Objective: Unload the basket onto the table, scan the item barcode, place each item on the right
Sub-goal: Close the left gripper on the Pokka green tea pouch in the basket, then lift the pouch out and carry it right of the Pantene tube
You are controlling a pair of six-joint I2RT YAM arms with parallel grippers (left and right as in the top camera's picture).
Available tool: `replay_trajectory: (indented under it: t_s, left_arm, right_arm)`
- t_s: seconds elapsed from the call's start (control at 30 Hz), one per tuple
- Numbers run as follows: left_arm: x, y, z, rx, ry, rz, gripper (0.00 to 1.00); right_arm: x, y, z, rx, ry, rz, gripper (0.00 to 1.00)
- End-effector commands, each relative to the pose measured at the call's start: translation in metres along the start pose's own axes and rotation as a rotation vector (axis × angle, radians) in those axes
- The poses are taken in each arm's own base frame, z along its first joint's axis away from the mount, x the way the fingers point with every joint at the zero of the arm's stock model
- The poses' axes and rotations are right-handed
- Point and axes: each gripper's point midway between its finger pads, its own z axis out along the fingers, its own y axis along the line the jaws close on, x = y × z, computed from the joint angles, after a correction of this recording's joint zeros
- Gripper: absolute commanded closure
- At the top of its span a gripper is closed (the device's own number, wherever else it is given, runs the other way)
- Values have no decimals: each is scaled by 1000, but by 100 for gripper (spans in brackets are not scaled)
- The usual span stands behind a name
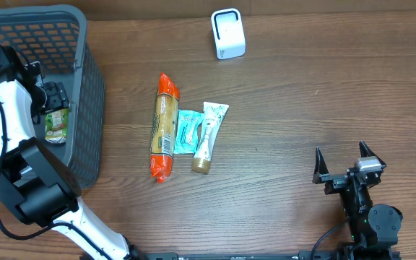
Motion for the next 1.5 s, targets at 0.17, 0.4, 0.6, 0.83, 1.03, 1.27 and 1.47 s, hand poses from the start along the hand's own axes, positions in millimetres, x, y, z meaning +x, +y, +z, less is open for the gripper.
replay_trajectory:
  t_s: [0.17, 0.4, 0.6, 0.83, 1.03, 1.27, 1.47]
  left_arm:
    - [53, 3, 49, -18, 106, 72, 20]
    - [63, 2, 58, -19, 120, 71, 81]
    - [56, 2, 51, -12, 108, 50, 96]
    - [-11, -1, -27, 32, -23, -54, 96]
    - [-61, -21, -132, 164, -220, -101, 96]
    - [-76, -57, -272, 319, -495, -23, 96]
    - [-44, -117, -336, 513, -538, 39, 96]
  right_arm:
    - [3, -1, 0, 6, 0, -1, 0]
    - [3, -1, 0, 6, 0, -1, 0]
    - [3, -1, 0, 6, 0, -1, 0]
    - [3, -1, 0, 6, 0, -1, 0]
    - [3, -1, 0, 6, 0, -1, 0]
    - [3, -1, 0, 6, 0, -1, 0]
    - [3, -1, 0, 6, 0, -1, 0]
